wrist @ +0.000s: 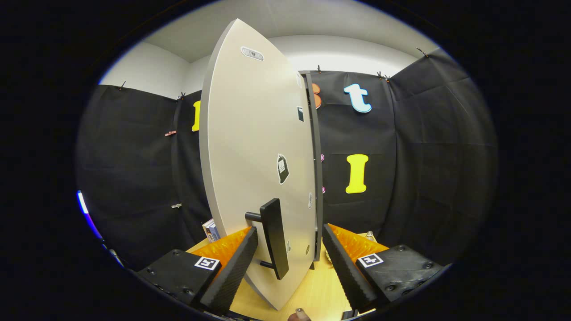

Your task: Open the shoe cabinet door, grab the shoes and put them into the shoe cabinet, then close the shoe cabinet door.

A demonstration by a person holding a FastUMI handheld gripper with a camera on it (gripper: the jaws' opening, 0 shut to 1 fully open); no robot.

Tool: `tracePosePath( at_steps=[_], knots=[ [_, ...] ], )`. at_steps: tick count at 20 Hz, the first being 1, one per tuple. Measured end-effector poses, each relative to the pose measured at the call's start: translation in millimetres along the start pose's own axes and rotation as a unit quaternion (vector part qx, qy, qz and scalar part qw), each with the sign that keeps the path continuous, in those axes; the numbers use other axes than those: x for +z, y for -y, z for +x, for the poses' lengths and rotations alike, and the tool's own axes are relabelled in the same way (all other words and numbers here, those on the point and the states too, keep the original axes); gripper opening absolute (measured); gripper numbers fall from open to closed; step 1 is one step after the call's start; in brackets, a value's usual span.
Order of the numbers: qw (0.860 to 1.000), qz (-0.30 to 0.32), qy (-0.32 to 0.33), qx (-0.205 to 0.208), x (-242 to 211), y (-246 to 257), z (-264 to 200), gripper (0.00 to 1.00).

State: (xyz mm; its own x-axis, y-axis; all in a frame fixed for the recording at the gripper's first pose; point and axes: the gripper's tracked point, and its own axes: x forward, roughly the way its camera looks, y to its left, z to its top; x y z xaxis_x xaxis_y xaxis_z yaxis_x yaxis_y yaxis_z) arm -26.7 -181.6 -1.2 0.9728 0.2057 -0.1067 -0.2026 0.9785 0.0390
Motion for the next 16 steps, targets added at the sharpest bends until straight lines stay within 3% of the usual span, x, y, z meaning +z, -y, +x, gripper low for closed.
tracePosePath(
  at_steps=[10,16],
  knots=[
    [0.999,0.018,-0.003,-0.046,-14.6,-54.6,43.1,0.96],
    [0.999,0.006,0.001,-0.041,-20.2,-100.1,72.4,0.96]
  ],
)
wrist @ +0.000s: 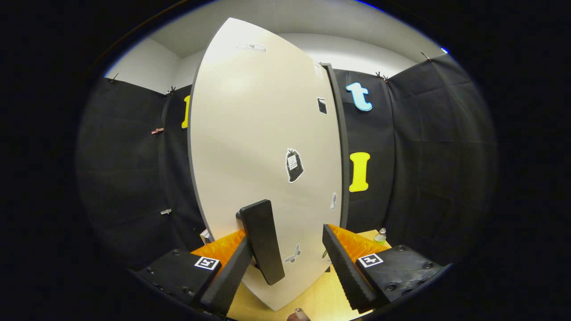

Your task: Open the shoe cabinet door, grab the shoes and put them into the shoe cabinet, then close the shoe cabinet door.

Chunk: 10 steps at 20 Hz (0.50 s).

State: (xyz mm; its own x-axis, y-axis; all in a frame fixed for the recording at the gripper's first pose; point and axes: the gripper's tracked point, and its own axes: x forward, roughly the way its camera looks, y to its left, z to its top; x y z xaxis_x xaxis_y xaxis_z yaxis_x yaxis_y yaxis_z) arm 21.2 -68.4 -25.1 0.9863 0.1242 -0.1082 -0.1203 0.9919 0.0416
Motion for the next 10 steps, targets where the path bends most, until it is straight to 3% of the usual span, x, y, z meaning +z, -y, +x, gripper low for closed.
tracePosePath(
  at_steps=[10],
  knots=[
    [0.999,-0.009,-0.003,0.033,-8.3,-62.3,35.2,0.99]
  ],
)
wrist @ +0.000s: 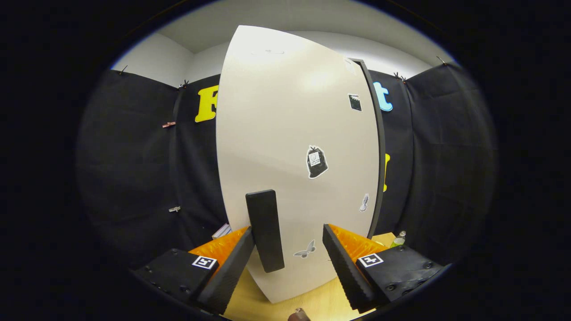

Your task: Open the shoe cabinet door, grab the shoes and put them into the shoe cabinet, then close the shoe cabinet door.

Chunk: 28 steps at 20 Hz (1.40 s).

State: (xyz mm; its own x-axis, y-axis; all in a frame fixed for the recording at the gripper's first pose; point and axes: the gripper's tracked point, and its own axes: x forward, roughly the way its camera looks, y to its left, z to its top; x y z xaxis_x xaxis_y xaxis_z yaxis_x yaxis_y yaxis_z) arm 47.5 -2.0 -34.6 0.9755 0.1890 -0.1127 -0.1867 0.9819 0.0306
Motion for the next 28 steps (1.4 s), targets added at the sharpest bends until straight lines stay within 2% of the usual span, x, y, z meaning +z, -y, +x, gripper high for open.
tracePosePath(
  at_steps=[28],
  knots=[
    [0.999,-0.016,0.012,-0.026,2.1,-3.6,8.8,0.99]
  ],
)
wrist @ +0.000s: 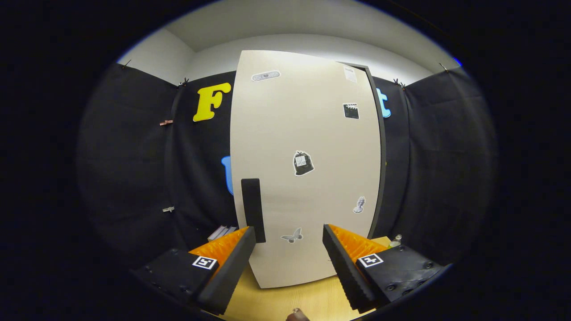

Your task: Open the shoe cabinet door, grab the shoes and put them into the shoe cabinet, then close the shoe cabinet door.

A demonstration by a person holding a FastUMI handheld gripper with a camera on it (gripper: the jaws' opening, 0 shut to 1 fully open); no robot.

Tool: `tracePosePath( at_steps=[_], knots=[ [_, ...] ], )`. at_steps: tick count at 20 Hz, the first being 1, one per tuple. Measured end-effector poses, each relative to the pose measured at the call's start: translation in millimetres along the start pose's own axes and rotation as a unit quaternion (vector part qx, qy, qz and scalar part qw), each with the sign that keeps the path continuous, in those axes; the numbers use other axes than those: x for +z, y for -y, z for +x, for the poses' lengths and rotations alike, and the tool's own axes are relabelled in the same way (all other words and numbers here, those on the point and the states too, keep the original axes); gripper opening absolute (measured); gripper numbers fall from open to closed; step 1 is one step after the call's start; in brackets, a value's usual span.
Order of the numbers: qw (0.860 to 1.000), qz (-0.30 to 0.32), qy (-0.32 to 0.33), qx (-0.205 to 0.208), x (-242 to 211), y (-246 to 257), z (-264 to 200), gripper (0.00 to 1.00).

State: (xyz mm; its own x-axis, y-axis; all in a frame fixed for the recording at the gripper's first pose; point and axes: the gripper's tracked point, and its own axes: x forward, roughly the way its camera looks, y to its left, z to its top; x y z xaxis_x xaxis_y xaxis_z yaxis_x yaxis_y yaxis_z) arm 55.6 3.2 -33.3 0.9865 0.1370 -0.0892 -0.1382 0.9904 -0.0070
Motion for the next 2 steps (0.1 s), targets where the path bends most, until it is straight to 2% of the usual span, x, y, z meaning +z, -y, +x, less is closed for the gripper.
tracePosePath(
  at_steps=[2],
  knots=[
    [1.000,0.001,0.002,-0.002,0.0,0.0,-0.8,0.98]
  ],
)
